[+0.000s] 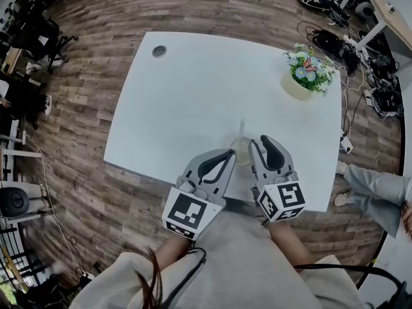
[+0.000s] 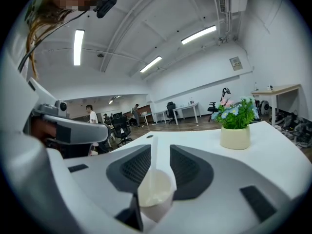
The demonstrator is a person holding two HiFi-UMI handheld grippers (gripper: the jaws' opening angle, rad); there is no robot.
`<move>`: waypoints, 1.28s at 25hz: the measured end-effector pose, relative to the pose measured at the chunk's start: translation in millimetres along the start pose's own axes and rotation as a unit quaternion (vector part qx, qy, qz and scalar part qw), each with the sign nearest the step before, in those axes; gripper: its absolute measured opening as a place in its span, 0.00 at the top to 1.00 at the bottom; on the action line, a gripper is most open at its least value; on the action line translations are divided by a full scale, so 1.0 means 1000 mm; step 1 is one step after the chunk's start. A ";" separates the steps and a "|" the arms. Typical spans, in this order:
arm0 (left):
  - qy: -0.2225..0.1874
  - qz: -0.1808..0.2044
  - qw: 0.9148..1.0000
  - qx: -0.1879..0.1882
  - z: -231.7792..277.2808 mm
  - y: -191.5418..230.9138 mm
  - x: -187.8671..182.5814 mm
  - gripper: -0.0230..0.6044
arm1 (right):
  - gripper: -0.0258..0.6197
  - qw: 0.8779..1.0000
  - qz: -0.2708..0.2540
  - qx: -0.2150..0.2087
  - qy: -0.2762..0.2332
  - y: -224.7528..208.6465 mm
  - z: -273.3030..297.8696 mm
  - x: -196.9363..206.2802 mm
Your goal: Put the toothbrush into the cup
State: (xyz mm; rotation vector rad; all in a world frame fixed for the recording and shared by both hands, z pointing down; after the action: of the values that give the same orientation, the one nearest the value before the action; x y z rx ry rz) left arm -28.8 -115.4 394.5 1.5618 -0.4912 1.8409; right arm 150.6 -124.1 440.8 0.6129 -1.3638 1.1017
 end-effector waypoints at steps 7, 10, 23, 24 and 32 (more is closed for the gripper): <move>-0.003 0.005 1.000 0.007 -0.001 -0.004 -0.003 0.95 | 0.85 1.000 -0.008 -0.004 -0.006 0.008 -0.007 -0.008; -0.003 0.007 1.000 0.009 -0.001 -0.006 -0.002 0.95 | 0.89 1.000 -0.009 -0.008 -0.002 0.010 -0.009 -0.008; -0.010 0.016 1.000 0.016 -0.002 -0.007 -0.008 0.95 | 0.93 0.997 -0.069 -0.036 -0.028 0.033 -0.024 -0.037; -0.012 0.017 1.000 0.018 -0.002 -0.008 -0.009 0.95 | 0.93 0.996 -0.076 -0.036 -0.033 0.035 -0.028 -0.040; -0.038 0.028 0.998 0.028 -0.005 -0.021 -0.030 0.95 | 0.93 0.994 -0.089 -0.020 -0.066 0.040 -0.053 -0.061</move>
State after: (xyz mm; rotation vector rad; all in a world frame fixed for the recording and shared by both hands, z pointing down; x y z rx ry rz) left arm -15.8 -104.4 361.4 1.6772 -0.5273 1.8575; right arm 148.2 -77.5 363.7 0.7738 -1.4122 0.9021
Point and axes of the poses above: the fingertips, and each gripper's own axes: z forward along the fingers, y to its left, x out of its underside, the point moved 10 cm from there along -z, backward along the fingers, and after that the axes turned 5 degrees about -y, right-handed, at the moved point
